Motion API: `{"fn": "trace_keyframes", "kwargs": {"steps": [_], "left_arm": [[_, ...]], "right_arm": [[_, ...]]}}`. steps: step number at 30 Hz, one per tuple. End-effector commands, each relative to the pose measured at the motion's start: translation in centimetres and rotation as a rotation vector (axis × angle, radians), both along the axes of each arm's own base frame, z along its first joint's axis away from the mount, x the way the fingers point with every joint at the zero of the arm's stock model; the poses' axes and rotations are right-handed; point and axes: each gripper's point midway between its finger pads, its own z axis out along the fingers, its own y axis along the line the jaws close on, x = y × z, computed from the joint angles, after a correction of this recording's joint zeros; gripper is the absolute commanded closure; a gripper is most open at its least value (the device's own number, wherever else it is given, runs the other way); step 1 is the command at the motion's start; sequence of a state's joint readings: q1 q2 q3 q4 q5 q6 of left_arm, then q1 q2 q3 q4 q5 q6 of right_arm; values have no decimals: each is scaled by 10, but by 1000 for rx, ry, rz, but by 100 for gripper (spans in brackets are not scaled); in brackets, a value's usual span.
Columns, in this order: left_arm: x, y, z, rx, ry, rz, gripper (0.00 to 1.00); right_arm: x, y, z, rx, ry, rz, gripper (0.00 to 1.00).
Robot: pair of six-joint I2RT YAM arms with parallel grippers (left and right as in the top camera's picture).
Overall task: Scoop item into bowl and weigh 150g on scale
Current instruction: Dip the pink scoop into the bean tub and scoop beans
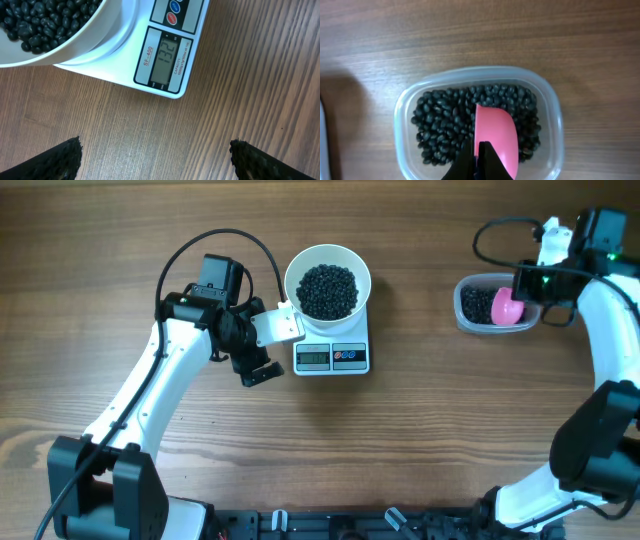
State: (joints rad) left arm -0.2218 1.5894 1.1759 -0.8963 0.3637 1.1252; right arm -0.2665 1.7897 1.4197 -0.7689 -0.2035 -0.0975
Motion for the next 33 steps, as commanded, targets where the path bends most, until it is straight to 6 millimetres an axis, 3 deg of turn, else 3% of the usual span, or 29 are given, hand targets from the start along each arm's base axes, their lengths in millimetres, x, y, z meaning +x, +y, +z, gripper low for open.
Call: {"fn": "trace_keyframes", "kwargs": {"steps": [1,8,14,22,33], "left_arm": [[1,-4,4,-11,-16,-26,0],[1,-4,4,-11,-16,-26,0],[1,-4,4,-11,-16,-26,0],[1,-4,4,-11,-16,-26,0],[1,-4,4,-11,-16,-26,0]], "right_arm": [[0,7,-11,73,-9,-61,96],[17,30,0,250,-92,-76,96],[19,36,4,317,-96,-109,96],[7,32,-10,213,-61,1,96],[9,29,-17,309,-13,-190,96]]}}
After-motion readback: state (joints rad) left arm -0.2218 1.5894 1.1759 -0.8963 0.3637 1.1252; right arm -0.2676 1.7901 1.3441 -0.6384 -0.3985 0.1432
